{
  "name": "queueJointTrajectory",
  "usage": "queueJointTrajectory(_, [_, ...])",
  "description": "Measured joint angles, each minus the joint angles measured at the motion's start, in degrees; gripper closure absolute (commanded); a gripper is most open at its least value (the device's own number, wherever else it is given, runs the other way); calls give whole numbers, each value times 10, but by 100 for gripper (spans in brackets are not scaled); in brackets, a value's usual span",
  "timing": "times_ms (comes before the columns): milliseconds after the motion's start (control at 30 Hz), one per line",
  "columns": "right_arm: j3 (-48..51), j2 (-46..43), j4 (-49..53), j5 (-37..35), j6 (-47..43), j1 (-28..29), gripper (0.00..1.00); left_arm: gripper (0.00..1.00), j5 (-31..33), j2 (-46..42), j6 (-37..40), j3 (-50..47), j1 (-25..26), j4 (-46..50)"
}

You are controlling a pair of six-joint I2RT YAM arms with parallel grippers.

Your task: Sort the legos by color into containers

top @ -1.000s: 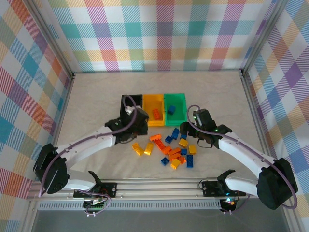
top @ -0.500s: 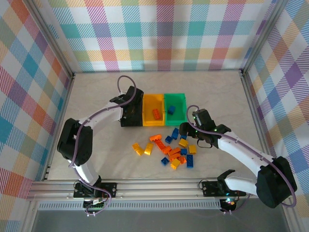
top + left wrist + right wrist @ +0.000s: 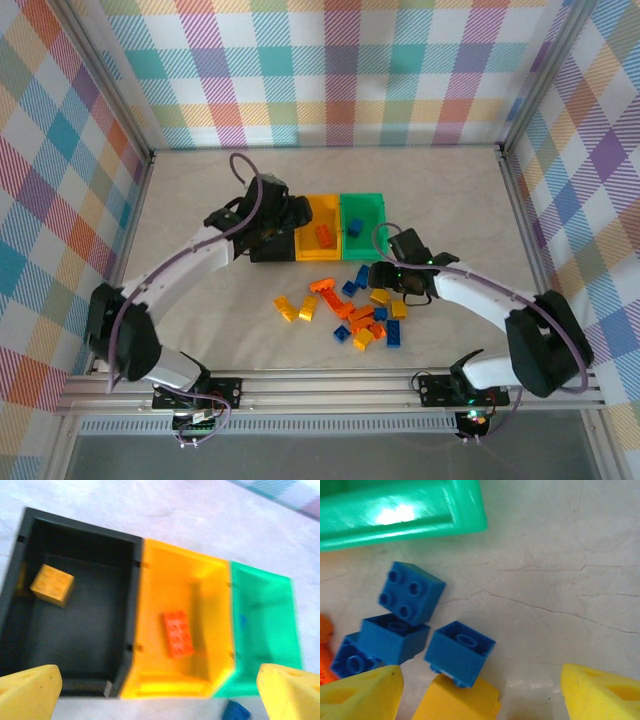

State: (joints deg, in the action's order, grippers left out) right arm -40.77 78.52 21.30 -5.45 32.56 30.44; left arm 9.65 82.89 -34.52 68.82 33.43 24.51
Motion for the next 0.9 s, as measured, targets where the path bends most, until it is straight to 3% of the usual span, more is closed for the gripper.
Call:
queueJointTrajectory(167, [-10, 43, -31, 7, 13, -1, 24, 0, -23, -70, -22, -97, 46, -30])
queueJointTrajectory(333, [-18, 75, -47, 8, 25, -1, 35, 0, -32, -105, -45, -177, 55, -36])
queueJointTrajectory(667, [-18, 79, -46, 5, 35, -1, 65, 0, -26, -156, -58, -203, 55, -40])
queueJointTrajectory(900, [-32, 14, -5, 2, 14, -1, 69, 0, -27, -156, -62, -230, 55, -37])
